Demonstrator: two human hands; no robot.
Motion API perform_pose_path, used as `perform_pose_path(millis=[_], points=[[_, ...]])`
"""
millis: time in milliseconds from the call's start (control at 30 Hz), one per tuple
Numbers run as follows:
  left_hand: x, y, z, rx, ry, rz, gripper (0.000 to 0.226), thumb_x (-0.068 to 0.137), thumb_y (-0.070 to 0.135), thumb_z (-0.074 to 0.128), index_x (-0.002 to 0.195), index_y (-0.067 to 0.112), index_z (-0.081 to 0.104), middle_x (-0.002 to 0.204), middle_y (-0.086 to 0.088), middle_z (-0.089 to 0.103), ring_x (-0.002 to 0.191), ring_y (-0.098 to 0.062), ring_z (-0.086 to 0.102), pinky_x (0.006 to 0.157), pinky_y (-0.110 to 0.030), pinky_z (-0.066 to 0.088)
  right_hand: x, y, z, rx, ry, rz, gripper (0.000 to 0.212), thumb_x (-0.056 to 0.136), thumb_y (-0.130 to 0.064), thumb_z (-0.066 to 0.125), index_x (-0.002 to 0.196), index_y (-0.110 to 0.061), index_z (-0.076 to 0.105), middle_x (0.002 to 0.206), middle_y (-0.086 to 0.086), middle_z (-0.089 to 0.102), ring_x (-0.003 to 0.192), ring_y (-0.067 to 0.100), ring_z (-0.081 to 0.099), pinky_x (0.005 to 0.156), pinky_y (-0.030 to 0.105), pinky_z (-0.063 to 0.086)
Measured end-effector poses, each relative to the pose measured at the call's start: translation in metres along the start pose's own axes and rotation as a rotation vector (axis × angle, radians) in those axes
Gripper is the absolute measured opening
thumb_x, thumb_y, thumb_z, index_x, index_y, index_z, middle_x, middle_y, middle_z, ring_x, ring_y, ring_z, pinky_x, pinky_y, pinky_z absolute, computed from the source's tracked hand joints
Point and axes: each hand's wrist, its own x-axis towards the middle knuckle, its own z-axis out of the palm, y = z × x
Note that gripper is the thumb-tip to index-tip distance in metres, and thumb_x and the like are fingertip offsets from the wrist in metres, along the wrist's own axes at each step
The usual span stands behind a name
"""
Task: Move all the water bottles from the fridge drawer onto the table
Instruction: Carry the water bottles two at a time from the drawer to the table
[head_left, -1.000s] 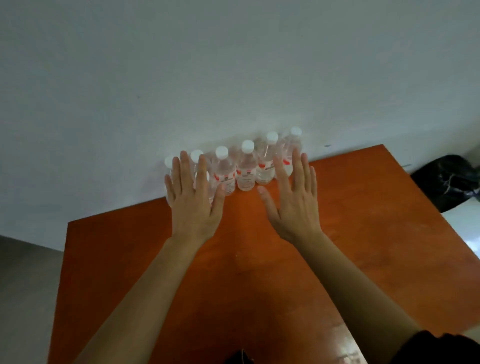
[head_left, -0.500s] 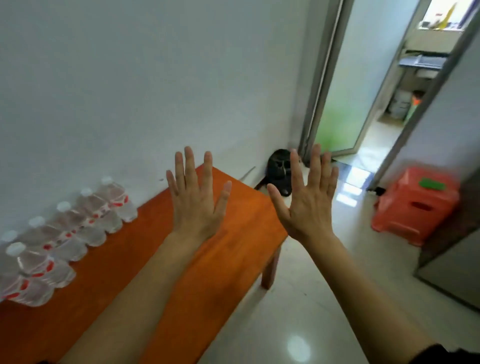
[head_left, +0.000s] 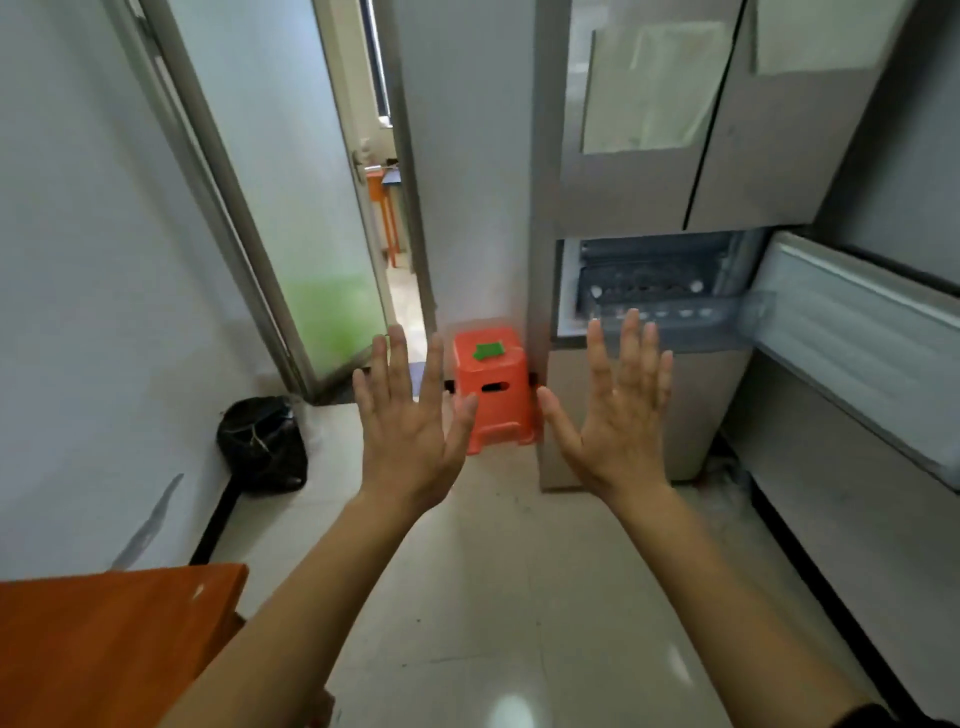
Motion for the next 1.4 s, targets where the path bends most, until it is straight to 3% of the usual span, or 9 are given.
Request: perform_pose_path(millis=[133, 367, 567, 667, 833, 1000, 1233, 1400], points=[[0.069, 0.041, 0.078, -0.044, -0.059, 0.108, 0.074, 0.098, 0.062, 0.022, 0.159, 0.023, 0.005, 0.166, -0.012, -0.011, 0.152, -0.030, -0.014, 0.120, -0.060, 0.006, 0.034, 0.076, 0.025, -0.127, 0.012, 0.060, 0.087, 0.094, -0.062, 0.042, 0.159, -0.013, 0.010, 0.165, 0.019, -0.005, 0.152, 0.037, -0.007, 0.121, 0.057, 0.001], [0.193, 0.127, 0.168, -0.070, -0.194, 0.244, 0.074, 0.099, 0.063, 0.021, 0.157, 0.027, -0.008, 0.162, -0.010, -0.027, 0.149, -0.028, -0.027, 0.121, -0.058, -0.003, 0.110, 0.190, 0.037, -0.287, 0.021, 0.169, 0.085, 0.095, -0.063, 0.038, 0.159, -0.015, 0.011, 0.165, 0.019, -0.001, 0.153, 0.036, -0.002, 0.120, 0.060, 0.008], [0.258, 0.206, 0.235, -0.117, -0.326, 0.322, 0.074, 0.099, 0.064, 0.017, 0.151, 0.031, -0.023, 0.158, -0.006, -0.037, 0.146, -0.025, -0.033, 0.121, -0.054, -0.007, 0.138, 0.288, 0.037, -0.318, 0.040, 0.352, 0.086, 0.093, -0.064, 0.035, 0.160, -0.015, 0.008, 0.165, 0.018, -0.006, 0.153, 0.034, -0.007, 0.122, 0.056, 0.004], [0.283, 0.237, 0.277, -0.106, -0.355, 0.316, 0.074, 0.099, 0.064, 0.018, 0.154, 0.030, -0.019, 0.159, -0.006, -0.035, 0.146, -0.025, -0.033, 0.121, -0.053, -0.008, 0.153, 0.341, 0.054, -0.306, 0.020, 0.392, 0.086, 0.094, -0.064, 0.034, 0.160, -0.016, 0.007, 0.165, 0.018, -0.005, 0.153, 0.034, -0.007, 0.122, 0.055, 0.003], [0.327, 0.280, 0.351, -0.055, -0.443, 0.213, 0.074, 0.099, 0.063, 0.017, 0.157, 0.029, -0.012, 0.162, -0.008, -0.028, 0.148, -0.028, -0.028, 0.121, -0.052, -0.008, 0.200, 0.433, 0.095, -0.243, -0.129, 0.405, 0.086, 0.095, -0.068, 0.029, 0.159, -0.024, -0.008, 0.164, 0.014, -0.018, 0.152, 0.032, -0.016, 0.122, 0.053, -0.003], [0.359, 0.298, 0.403, -0.016, -0.650, 0.064, 0.073, 0.099, 0.064, 0.017, 0.155, 0.032, -0.017, 0.162, -0.008, -0.027, 0.149, -0.029, -0.025, 0.121, -0.057, -0.004, 0.255, 0.496, 0.139, -0.156, -0.383, 0.324, 0.082, 0.095, -0.071, 0.019, 0.155, -0.030, -0.019, 0.163, 0.014, -0.021, 0.151, 0.032, -0.019, 0.123, 0.054, -0.001], [0.398, 0.292, 0.448, 0.079, -0.728, -0.052, 0.071, 0.099, 0.063, 0.014, 0.157, 0.030, -0.011, 0.164, -0.010, -0.021, 0.149, -0.028, -0.023, 0.121, -0.055, -0.007, 0.307, 0.543, 0.207, -0.116, -0.638, 0.234, 0.081, 0.096, -0.070, 0.020, 0.159, -0.026, -0.005, 0.166, 0.016, -0.006, 0.153, 0.033, -0.008, 0.123, 0.052, 0.001], [0.436, 0.279, 0.482, 0.071, -0.761, -0.103, 0.066, 0.102, 0.057, 0.016, 0.159, 0.028, -0.001, 0.166, -0.011, -0.009, 0.152, -0.030, -0.014, 0.121, -0.056, -0.002, 0.339, 0.558, 0.248, -0.051, -0.742, 0.205, 0.075, 0.099, -0.065, 0.026, 0.159, -0.024, 0.006, 0.164, 0.018, 0.011, 0.152, 0.034, 0.009, 0.121, 0.049, 0.015]])
